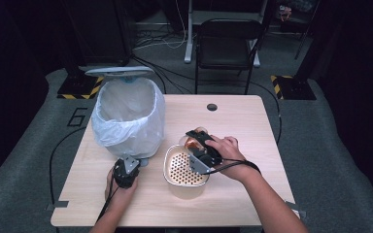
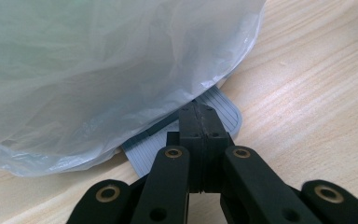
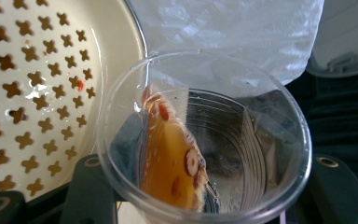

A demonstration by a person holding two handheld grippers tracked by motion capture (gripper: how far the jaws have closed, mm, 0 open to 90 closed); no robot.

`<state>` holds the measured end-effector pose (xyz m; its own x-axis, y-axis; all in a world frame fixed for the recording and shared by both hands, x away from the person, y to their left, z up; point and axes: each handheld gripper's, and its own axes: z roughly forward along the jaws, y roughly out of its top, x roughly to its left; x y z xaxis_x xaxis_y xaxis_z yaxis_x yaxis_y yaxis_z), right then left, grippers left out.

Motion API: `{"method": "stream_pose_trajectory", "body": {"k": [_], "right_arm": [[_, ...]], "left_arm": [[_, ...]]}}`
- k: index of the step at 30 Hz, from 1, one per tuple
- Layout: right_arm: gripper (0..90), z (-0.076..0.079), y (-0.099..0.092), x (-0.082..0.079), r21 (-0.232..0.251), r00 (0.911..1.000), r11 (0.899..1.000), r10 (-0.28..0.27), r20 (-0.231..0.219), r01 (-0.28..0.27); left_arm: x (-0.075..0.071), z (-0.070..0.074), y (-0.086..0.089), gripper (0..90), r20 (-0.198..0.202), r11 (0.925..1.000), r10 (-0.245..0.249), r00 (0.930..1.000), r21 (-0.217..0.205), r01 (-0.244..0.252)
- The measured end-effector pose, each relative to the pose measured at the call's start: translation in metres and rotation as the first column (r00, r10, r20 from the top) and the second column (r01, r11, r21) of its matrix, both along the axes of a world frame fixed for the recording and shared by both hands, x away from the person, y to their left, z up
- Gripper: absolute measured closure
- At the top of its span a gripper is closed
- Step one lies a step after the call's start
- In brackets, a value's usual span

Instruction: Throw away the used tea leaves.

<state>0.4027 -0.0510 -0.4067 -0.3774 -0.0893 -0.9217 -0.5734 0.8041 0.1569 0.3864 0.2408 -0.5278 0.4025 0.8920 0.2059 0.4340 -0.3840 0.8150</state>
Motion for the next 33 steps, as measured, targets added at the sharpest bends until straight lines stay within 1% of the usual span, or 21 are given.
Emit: {"method": "stream_pose_trajectory", "body": {"k": [5,9,10,11,12,13,14,16,17,18,21,22,23,24,25,26,29,30,31,32,33], "right_arm": [[43.0,0.001,0.006,-0.007,-0.081,0.9956,0.997,0.027,0.09,-0.019],[43.0,-0.001,0.007,-0.01,-0.15,0.9886,0.989,0.026,0.148,-0.003],[43.1,-0.001,0.007,-0.01,-0.157,0.9872,0.988,0.027,0.157,-0.002],[43.1,-0.002,0.008,-0.012,-0.19,0.9819,0.982,0.034,0.186,0.002],[43.1,-0.004,0.008,-0.013,-0.216,0.9759,0.976,0.038,0.215,0.01],[43.2,-0.004,0.008,-0.015,-0.238,0.964,0.971,0.054,0.261,0.01],[43.1,-0.004,0.009,-0.017,-0.253,0.9615,0.967,0.059,0.269,0.011],[43.1,-0.004,0.01,-0.02,-0.324,0.9339,0.946,0.091,0.346,0.027],[43.0,-0.005,0.011,-0.021,-0.348,0.9311,0.937,0.095,0.352,0.036],[43.0,-0.006,0.013,-0.024,-0.381,0.9188,0.923,0.108,0.38,0.049],[43.0,-0.013,0.016,-0.029,-0.413,0.8998,0.909,0.131,0.416,0.059],[43.0,-0.01,0.018,-0.031,-0.476,0.8893,0.876,0.158,0.429,0.073],[43.0,-0.014,0.018,-0.03,-0.484,0.8874,0.873,0.176,0.426,0.059],[43.0,-0.016,0.017,-0.031,-0.485,0.8924,0.872,0.165,0.42,0.066],[42.9,-0.019,0.018,-0.03,-0.465,0.8893,0.883,0.164,0.427,0.06],[42.9,-0.015,0.019,-0.032,-0.524,0.8753,0.848,0.188,0.446,0.085],[42.7,-0.015,0.019,-0.032,-0.506,0.8746,0.858,0.181,0.45,0.082],[42.7,-0.017,0.019,-0.031,-0.468,0.8799,0.881,0.172,0.443,0.064],[42.7,-0.017,0.019,-0.031,-0.451,0.8795,0.891,0.17,0.444,0.055],[42.6,-0.015,0.02,-0.031,-0.475,0.8764,0.878,0.182,0.446,0.059],[42.6,-0.014,0.02,-0.032,-0.48,0.878,0.875,0.179,0.444,0.064]], "left_arm": [[0.0,0.0,0.0,90.0,0.0,1.0,0.0,1.0,0.001,0.0],[0.0,0.0,0.0,90.0,0.0,1.0,-0.001,1.0,0.002,0.001],[0.0,0.001,0.001,90.0,0.006,0.9997,-0.004,1.0,0.023,0.003],[0.0,0.0,0.0,90.0,0.002,1.0,0.003,1.0,0.004,-0.003],[0.001,0.001,0.002,90.0,0.016,0.9994,-0.005,0.9999,0.036,0.004],[0.001,0.001,0.002,90.0,0.015,0.9994,-0.005,0.9999,0.033,0.004],[0.0,0.0,0.0,90.0,0.012,1.0,0.003,0.9999,0.003,-0.003],[0.001,0.0,0.0,90.0,0.013,1.0,0.002,0.9999,0.005,-0.002],[0.0,0.0,-0.001,90.0,0.004,1.0,0.003,1.0,-0.008,-0.003],[0.0,0.0,-0.001,90.0,0.004,1.0,0.003,1.0,-0.008,-0.003],[0.0,0.0,0.0,90.0,-0.008,1.0,-0.004,1.0,0.0,0.004],[0.0,0.001,0.0,90.0,-0.009,1.0,-0.007,0.9999,0.002,0.007],[0.0,0.001,0.0,90.0,-0.011,1.0,-0.007,0.9999,0.0,0.007],[0.0,0.001,0.0,90.0,-0.01,1.0,-0.008,0.9999,0.002,0.008],[0.0,0.001,0.0,90.0,-0.011,1.0,-0.007,0.9999,0.001,0.007],[0.0,0.001,0.0,90.0,-0.011,1.0,-0.007,0.9999,0.002,0.007],[0.0,0.0,0.0,90.0,-0.005,1.0,-0.004,1.0,0.002,0.004],[0.0,0.0,0.0,90.0,-0.006,1.0,-0.004,1.0,0.001,0.004],[0.0,0.0,0.0,90.0,-0.007,1.0,-0.004,1.0,0.001,0.004],[0.0,0.0,0.0,90.0,-0.005,1.0,-0.004,1.0,0.002,0.004],[0.0,0.0,0.0,90.0,-0.005,1.0,-0.004,1.0,0.003,0.004]]}}
